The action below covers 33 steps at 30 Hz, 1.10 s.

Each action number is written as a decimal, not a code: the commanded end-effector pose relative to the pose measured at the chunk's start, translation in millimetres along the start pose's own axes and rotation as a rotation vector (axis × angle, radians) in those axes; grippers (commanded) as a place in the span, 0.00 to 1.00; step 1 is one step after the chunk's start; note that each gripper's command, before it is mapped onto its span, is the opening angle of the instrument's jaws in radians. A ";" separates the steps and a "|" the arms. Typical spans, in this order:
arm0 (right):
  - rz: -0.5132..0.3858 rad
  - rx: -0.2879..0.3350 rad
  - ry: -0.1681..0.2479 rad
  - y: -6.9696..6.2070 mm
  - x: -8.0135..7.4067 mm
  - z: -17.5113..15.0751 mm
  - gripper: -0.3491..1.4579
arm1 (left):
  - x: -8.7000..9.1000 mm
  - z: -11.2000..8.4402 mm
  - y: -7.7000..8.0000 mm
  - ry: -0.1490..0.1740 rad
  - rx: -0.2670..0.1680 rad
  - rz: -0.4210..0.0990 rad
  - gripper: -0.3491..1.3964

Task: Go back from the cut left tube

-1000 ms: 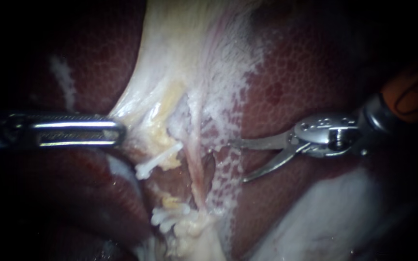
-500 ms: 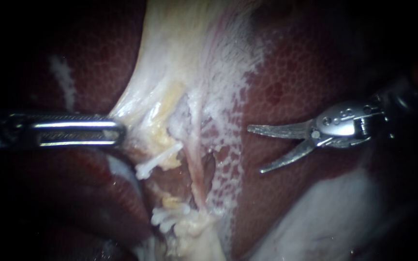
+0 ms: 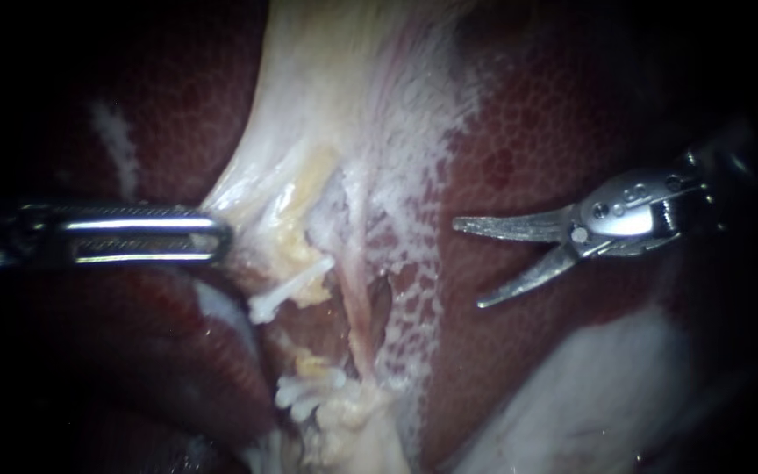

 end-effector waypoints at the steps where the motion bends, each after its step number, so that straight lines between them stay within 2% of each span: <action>1: -0.002 0.000 0.000 0.0 0.0 0.0 0.87 | 0.0 0.0 0.1 0.000 0.000 0.000 0.00; 8: -0.002 0.000 0.000 0.1 -0.2 -0.2 0.87 | 0.3 0.7 0.6 -0.001 -0.002 0.001 0.00; 16: -0.003 0.001 0.000 0.1 -0.4 -0.6 0.87 | 1.8 2.1 3.0 0.007 -0.005 0.006 0.00; 22: -0.003 0.001 0.000 0.2 -0.5 -0.7 0.87 | 3.1 4.0 4.5 0.023 -0.014 0.012 0.00; 27: -0.003 0.001 0.000 0.2 -0.5 -0.8 0.87 | 3.8 5.3 4.6 0.030 -0.005 0.004 0.00; 33: -0.002 0.001 0.000 0.2 -0.5 -0.8 0.87 | 4.0 5.9 4.0 0.035 0.004 0.006 0.00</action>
